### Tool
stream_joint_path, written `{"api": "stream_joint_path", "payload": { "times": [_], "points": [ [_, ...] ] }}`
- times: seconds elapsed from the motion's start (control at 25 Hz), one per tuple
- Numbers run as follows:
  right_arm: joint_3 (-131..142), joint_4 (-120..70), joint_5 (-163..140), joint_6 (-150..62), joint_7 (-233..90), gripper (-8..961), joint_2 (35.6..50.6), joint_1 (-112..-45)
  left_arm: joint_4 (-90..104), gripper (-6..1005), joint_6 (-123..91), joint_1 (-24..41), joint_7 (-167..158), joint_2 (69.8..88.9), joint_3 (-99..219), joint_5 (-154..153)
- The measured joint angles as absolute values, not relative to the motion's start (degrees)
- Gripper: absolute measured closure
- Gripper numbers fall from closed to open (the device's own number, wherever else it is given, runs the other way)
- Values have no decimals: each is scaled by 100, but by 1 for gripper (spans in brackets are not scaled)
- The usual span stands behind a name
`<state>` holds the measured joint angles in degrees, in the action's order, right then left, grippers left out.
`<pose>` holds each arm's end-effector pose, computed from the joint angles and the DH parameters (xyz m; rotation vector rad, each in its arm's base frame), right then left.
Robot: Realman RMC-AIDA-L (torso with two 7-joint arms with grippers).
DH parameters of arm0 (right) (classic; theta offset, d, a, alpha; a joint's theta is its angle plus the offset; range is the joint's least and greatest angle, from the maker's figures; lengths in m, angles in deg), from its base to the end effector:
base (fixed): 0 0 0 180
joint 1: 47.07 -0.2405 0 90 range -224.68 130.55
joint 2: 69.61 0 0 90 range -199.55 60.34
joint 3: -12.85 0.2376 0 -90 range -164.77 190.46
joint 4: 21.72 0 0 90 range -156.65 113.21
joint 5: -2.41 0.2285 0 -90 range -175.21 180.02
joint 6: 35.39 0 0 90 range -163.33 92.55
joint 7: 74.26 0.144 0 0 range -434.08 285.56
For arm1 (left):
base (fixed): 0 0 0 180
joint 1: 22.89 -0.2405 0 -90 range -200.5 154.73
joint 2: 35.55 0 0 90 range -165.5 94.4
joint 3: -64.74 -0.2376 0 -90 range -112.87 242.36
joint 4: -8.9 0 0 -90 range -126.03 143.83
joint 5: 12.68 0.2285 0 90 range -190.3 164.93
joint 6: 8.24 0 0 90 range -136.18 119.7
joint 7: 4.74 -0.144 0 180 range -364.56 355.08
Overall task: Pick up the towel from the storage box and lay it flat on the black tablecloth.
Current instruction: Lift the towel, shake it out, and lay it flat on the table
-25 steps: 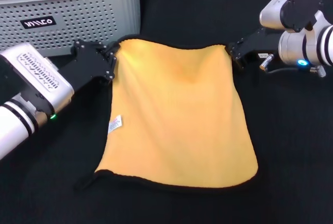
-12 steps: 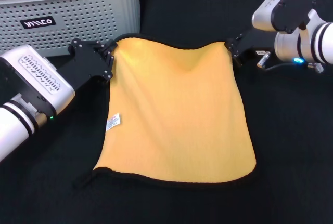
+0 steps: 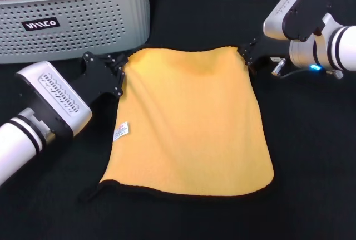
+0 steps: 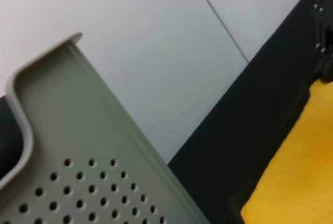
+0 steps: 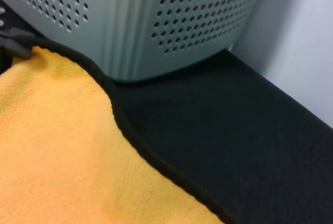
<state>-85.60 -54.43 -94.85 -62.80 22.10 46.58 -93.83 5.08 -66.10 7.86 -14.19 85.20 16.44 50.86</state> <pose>0.1786 0.4437 -0.0815 -2.4898 0.2988 0.0130 -0.3181 0.3385 -0.0622 -2.1091 0.0888 -0.1878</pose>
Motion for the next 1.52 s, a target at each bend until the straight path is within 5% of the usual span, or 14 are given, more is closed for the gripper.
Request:
{"api": "stream_joint_path", "payload": {
  "times": [1.16, 1.52],
  "points": [
    [-9078, -5583, -9479, -5650, 2219, 945, 4658, -9276, 917, 958, -6362, 1139, -2547, 8521, 1658, 4757],
    [-9123, -5717, -9484, -5314, 2211, 854, 4658, -9089, 923, 764, -6379, 1129, -2552, 8521, 1659, 4428]
  ]
}}
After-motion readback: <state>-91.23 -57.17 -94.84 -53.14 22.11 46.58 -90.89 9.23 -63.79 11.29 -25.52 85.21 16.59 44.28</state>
